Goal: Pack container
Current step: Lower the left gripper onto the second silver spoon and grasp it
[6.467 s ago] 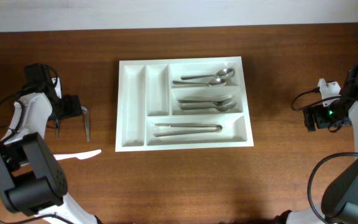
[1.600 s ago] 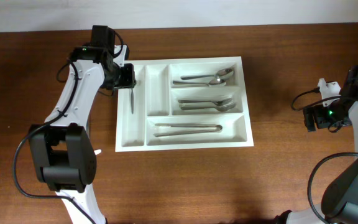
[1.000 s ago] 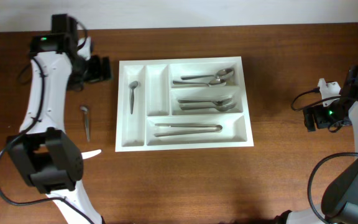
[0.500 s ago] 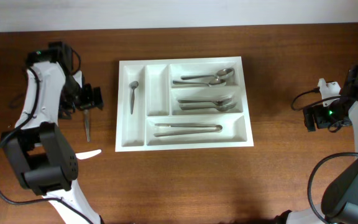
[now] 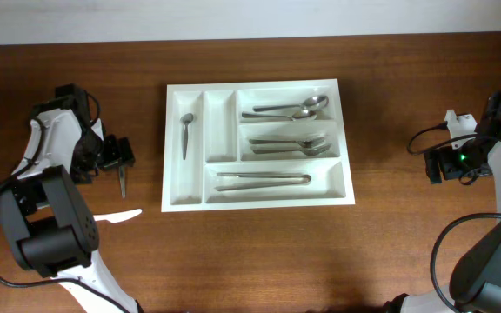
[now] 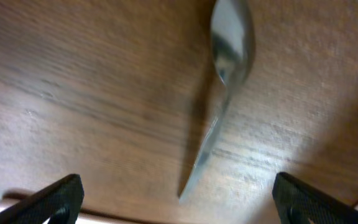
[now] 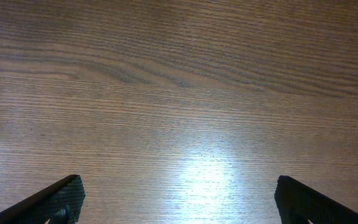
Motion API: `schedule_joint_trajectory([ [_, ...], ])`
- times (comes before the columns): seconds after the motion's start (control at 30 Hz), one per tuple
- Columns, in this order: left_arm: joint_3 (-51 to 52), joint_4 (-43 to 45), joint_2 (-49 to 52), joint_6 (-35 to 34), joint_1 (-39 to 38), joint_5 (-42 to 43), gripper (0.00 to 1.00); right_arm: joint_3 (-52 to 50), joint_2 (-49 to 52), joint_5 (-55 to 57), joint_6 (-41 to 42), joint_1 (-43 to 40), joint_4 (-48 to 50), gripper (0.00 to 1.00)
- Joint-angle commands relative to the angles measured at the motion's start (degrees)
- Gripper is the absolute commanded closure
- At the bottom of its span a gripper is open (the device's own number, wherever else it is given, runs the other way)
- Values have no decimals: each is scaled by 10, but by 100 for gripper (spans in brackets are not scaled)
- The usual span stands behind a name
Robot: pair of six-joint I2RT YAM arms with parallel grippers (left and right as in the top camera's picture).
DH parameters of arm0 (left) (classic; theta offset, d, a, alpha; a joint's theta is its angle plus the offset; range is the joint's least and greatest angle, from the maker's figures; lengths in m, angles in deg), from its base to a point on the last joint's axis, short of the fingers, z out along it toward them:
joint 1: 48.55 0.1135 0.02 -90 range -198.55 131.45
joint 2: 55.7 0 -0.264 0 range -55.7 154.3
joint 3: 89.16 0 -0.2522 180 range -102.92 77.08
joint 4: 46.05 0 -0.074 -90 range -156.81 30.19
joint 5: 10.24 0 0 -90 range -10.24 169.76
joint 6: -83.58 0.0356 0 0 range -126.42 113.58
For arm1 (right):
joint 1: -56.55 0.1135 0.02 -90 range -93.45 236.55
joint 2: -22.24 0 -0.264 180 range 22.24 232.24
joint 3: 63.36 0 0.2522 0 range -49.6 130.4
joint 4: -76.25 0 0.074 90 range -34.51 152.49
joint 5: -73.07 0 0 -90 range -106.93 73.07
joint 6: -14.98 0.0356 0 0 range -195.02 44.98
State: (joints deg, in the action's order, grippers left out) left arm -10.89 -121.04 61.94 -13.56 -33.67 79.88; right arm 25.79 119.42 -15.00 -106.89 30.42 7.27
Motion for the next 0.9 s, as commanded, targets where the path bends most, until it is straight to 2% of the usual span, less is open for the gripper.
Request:
schedule_joint_trajectory([
  [0.0, 4, 18, 4, 3, -1, 6, 1, 0, -1, -1, 0, -1, 0, 1],
  [0.17, 4, 45, 5, 3, -1, 48, 1, 0, -1, -2, 0, -1, 0, 2],
  [0.83, 16, 59, 55, 29, -1, 48, 0, 0, -1, -1, 0, -1, 0, 1],
  [0.87, 16, 60, 55, 30, -1, 48, 4, 0, -1, -2, 0, -1, 0, 1],
])
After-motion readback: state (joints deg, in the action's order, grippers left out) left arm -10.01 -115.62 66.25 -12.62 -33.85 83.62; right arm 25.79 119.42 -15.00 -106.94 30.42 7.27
